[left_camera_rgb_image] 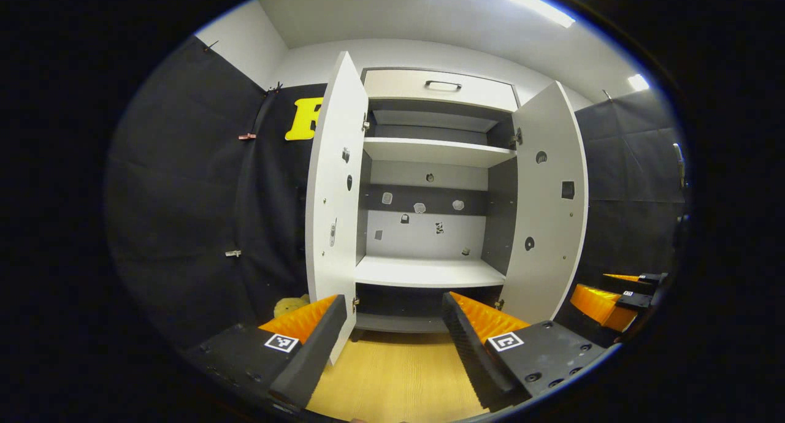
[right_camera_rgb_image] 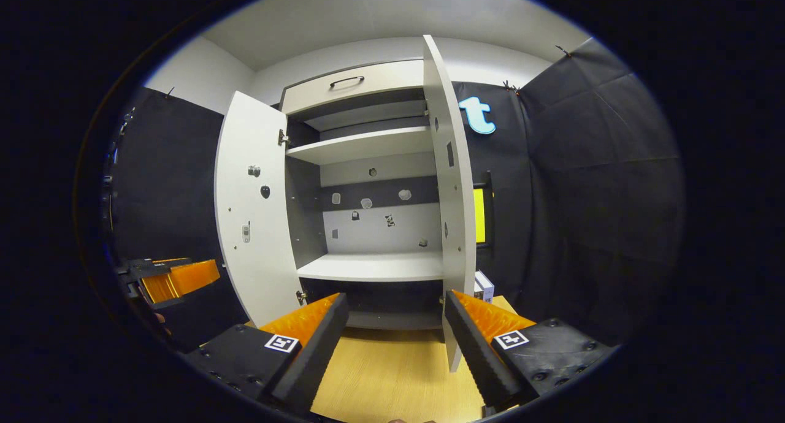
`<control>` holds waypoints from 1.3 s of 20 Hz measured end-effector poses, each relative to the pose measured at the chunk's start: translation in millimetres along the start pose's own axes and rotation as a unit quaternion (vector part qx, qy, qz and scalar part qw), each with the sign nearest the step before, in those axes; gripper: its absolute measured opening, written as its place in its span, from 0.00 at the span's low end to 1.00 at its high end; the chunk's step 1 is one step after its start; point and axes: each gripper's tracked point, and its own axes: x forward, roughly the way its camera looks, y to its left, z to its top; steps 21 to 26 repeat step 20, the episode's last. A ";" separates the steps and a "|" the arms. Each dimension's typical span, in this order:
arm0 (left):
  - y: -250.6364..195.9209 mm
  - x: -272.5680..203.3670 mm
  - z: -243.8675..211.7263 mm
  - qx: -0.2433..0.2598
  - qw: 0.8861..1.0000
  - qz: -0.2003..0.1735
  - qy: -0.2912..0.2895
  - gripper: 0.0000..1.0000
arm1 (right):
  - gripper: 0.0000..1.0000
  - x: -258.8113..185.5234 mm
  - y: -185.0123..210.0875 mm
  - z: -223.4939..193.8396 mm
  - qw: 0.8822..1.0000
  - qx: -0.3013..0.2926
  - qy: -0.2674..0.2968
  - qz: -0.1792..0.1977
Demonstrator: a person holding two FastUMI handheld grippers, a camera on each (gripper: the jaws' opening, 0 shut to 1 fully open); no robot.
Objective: Open the right door of the double-door shoe cabinet with the right hand, and open the left door with the left hand.
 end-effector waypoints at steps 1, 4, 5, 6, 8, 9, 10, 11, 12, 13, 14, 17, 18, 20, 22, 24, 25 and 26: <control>-0.1 -0.8 -0.2 0.006 1.000 0.004 -0.002 0.96 | 0.99 -0.4 -0.6 -2.8 1.000 0.006 0.005 0.000; -1.9 -2.0 -2.4 0.014 1.000 0.006 -0.006 0.96 | 1.00 -4.3 -3.6 -8.5 1.000 0.010 0.011 -0.004; -1.8 -0.6 -4.1 0.018 1.000 0.006 -0.004 0.96 | 0.99 -4.7 -4.0 -9.7 1.000 0.010 0.011 -0.005; 1.4 0.1 -6.2 0.022 1.000 0.007 -0.002 0.96 | 0.99 -5.4 -4.2 -10.4 1.000 0.010 0.010 -0.007; 3.0 4.5 -7.6 0.026 1.000 0.002 0.001 0.96 | 0.99 -5.0 -6.5 -9.8 1.000 0.008 0.005 -0.015; 4.2 6.5 -7.9 0.027 1.000 -0.001 0.002 0.96 | 0.99 -4.9 -5.7 -11.5 1.000 0.007 0.007 -0.017; 6.7 8.8 -7.7 0.027 1.000 -0.001 0.002 0.96 | 0.98 -6.5 -5.7 -9.7 1.000 0.007 0.003 -0.020; 9.8 11.1 -5.7 0.027 1.000 0.000 -0.002 0.96 | 0.98 -8.1 -5.5 -5.5 1.000 0.006 -0.003 -0.024; 10.1 13.3 -4.5 0.025 1.000 -0.004 -0.003 0.96 | 0.98 -9.7 -4.7 -5.1 1.000 0.006 -0.003 -0.026; 10.0 15.8 -4.7 0.022 1.000 -0.008 -0.004 0.96 | 0.98 -11.5 -4.7 -6.3 1.000 0.004 -0.001 -0.029; 11.0 16.7 -4.8 0.019 1.000 -0.010 -0.006 0.96 | 1.00 -13.7 -6.2 -6.6 0.999 0.000 0.000 -0.035; 14.8 21.8 -7.6 0.015 1.000 -0.016 -0.005 0.96 | 0.98 -16.5 -9.4 -10.9 0.999 -0.003 0.004 -0.053; 17.6 21.1 -7.1 0.017 1.000 -0.017 -0.007 0.96 | 0.98 -16.8 -6.9 -12.3 0.999 0.000 0.007 -0.053; 22.5 22.2 -4.5 0.020 1.000 -0.016 -0.016 0.96 | 0.98 -18.4 -4.3 -10.8 0.998 0.000 0.004 -0.057; 22.5 22.2 -4.5 0.020 1.000 -0.016 -0.016 0.96 | 0.98 -18.4 -4.3 -10.8 0.998 0.000 0.004 -0.057; 22.5 22.2 -4.5 0.020 1.000 -0.016 -0.016 0.96 | 0.98 -18.4 -4.3 -10.8 0.998 0.000 0.004 -0.057; 22.5 22.2 -4.5 0.020 1.000 -0.016 -0.016 0.96 | 0.98 -18.4 -4.3 -10.8 0.998 0.000 0.004 -0.057; 22.5 22.2 -4.5 0.020 1.000 -0.016 -0.016 0.96 | 0.98 -18.4 -4.3 -10.8 0.998 0.000 0.004 -0.057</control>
